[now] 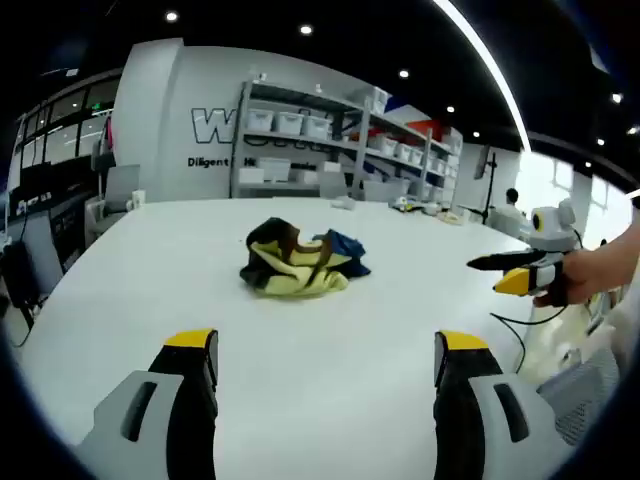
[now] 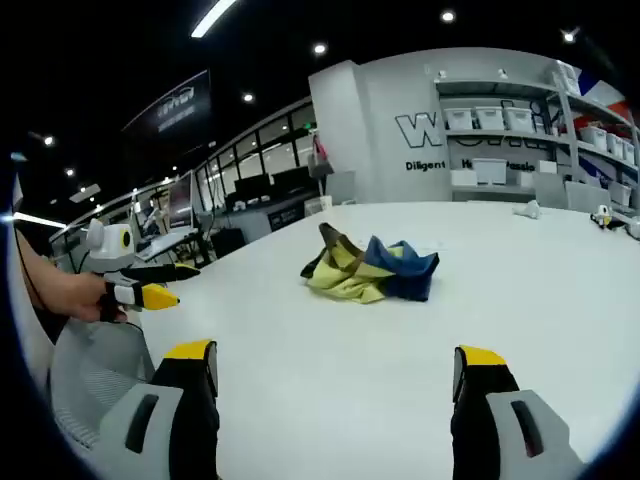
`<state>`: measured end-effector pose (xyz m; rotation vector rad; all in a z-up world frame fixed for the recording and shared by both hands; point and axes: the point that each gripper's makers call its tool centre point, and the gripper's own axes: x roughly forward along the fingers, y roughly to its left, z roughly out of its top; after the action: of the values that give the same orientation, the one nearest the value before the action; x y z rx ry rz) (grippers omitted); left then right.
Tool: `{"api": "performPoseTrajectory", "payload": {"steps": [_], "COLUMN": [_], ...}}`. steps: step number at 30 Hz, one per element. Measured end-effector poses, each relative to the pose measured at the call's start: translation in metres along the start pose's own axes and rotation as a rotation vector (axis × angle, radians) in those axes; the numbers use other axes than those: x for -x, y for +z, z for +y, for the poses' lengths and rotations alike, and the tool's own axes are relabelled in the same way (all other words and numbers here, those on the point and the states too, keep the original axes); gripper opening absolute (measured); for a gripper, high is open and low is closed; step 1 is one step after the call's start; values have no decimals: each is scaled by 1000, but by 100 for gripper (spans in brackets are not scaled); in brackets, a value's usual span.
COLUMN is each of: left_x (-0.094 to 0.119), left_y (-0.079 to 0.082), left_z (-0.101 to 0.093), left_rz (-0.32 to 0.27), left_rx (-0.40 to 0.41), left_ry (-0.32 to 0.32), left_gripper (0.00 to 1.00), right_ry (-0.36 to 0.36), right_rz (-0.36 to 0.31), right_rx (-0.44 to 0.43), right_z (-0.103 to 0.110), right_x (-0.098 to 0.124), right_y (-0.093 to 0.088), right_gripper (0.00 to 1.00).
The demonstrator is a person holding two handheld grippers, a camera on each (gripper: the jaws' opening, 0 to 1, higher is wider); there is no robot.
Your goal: Fold the garment on the visible template until the final outline fits inside the template.
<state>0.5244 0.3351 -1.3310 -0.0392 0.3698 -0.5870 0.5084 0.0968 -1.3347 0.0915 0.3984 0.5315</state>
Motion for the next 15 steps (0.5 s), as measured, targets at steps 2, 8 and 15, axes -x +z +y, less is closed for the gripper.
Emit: {"api": "performPoseTrajectory", "payload": {"steps": [2, 8, 15], "left_x": [0, -1, -2], "left_y": [0, -1, -2], "left_z": [0, 0, 0], "left_rz": [0, 5, 13], "left_rx": [0, -4, -9], "left_ry": [-3, -7, -13], "left_gripper": [89, 89, 88], "right_ry": [-1, -5, -7], "right_rz": [3, 4, 6], "right_rx": [0, 1, 2], "right_z": [0, -2, -2], "right_x": [0, 2, 2], "right_y": [0, -1, 0], "right_gripper": [96, 96, 96]}}
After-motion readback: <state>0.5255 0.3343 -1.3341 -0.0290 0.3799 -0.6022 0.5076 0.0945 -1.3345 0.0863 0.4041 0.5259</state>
